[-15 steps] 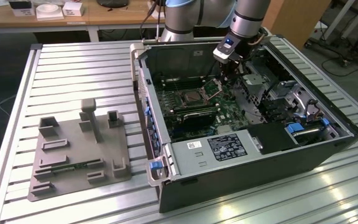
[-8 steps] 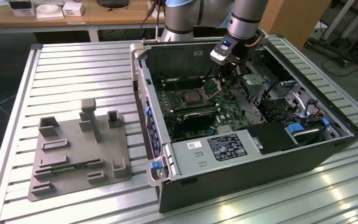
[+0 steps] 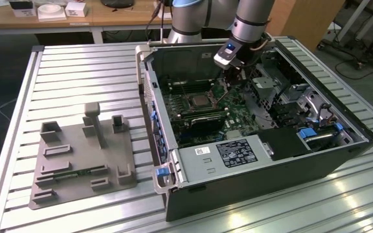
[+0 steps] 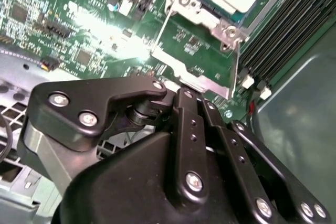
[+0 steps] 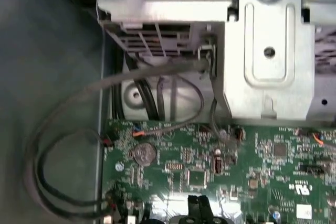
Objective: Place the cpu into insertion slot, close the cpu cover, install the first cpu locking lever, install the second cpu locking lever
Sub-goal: 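Close the cpu cover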
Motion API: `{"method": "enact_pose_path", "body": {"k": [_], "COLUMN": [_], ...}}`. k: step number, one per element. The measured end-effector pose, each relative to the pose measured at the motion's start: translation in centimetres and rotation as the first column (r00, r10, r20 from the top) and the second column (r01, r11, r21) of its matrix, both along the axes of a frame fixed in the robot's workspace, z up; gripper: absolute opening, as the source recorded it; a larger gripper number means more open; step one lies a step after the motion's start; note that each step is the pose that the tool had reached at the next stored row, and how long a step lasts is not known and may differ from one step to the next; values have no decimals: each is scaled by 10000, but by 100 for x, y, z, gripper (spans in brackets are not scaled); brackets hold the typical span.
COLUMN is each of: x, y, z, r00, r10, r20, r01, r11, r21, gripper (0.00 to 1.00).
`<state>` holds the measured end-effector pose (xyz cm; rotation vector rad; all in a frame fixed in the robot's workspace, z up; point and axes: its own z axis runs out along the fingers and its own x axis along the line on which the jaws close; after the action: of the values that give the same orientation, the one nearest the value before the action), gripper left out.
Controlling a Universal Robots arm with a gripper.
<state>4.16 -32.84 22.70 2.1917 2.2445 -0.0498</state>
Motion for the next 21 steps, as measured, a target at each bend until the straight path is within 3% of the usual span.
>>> {"method": "enact_pose_path", "body": {"k": [21], "x": [-194], "y": [40], "z": [-9], "r00": [10000], "r10": [0], "r20": [-56], "r01": [0], "r11": [10000], "r21": [-1], "gripper": [11]}}
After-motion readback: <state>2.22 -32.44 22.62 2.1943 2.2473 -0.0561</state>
